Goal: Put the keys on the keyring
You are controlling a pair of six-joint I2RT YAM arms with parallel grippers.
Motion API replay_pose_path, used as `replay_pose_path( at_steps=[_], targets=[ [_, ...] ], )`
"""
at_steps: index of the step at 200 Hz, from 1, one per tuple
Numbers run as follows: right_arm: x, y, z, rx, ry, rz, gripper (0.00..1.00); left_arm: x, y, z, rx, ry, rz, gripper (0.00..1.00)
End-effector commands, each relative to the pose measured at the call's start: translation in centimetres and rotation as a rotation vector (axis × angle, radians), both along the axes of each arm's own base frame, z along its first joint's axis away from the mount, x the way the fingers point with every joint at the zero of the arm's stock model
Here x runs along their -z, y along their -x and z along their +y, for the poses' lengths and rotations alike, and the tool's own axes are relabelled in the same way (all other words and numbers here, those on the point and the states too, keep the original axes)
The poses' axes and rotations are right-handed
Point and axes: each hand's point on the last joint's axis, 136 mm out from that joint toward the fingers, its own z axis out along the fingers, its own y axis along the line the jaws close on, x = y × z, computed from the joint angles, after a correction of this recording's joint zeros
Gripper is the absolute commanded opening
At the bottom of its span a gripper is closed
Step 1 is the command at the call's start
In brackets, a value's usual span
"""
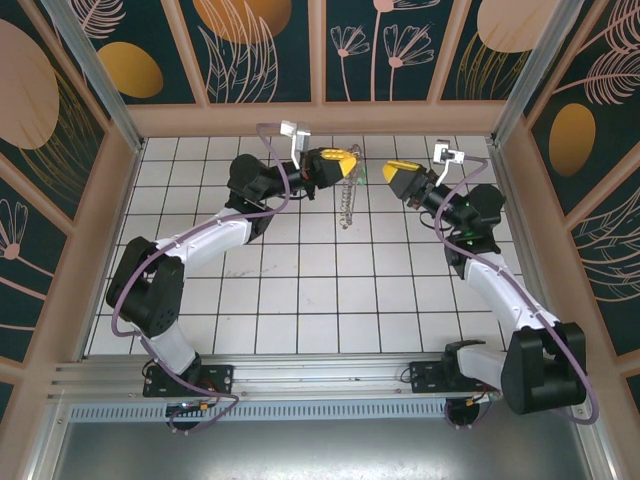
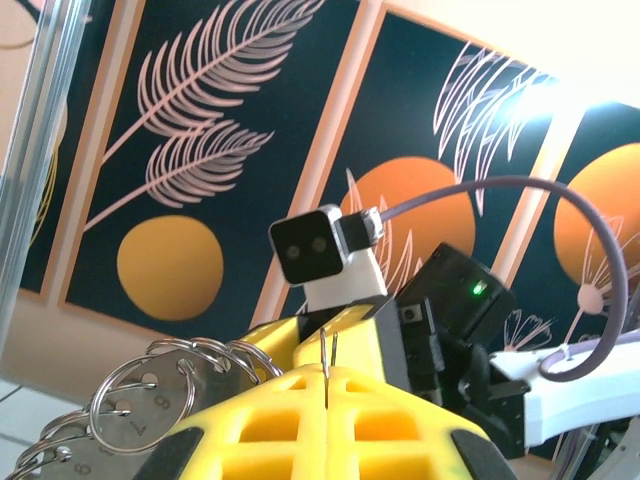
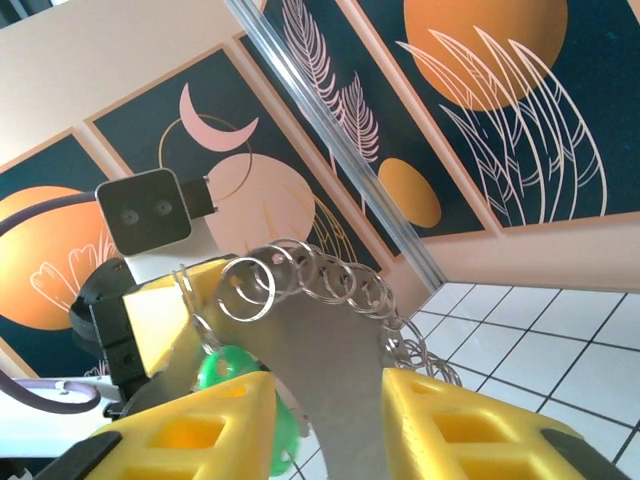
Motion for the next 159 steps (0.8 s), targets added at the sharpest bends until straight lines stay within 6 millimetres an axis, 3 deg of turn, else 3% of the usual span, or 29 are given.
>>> replay_pose_path(
  at_steps=[1, 72, 118, 138, 159],
  targets=[
    [-4.1, 1.2, 0.5, -0.031, -0.048, -0.136, 0.38, -1.9, 0.6, 0.7, 0.016, 0.1, -0.025, 0.0],
    [-4.8, 3.0, 3.1, -0.152, -0.025, -0.217, 0.42, -2.2, 0.5, 0.5, 0.042, 0.119, -0.003, 0.0],
    [-4.1, 2.4, 3.9, -0.165, -0.012, -0.2, 0.41, -2.3, 0.4, 0.4, 0.057, 0.128, 0.004, 0.0],
    [-3.9, 2.1, 4.1, -0.169, -0.012, -0.196, 0.34, -2.2, 0.3, 0.3, 0.061, 0.128, 0.008, 0.0],
    [-3.6, 1.8, 4.2, -0.175, -0.012, -0.188, 0.21, -2.2, 0.3, 0.3, 0.061, 0.127, 0.009, 0.0]
  ],
)
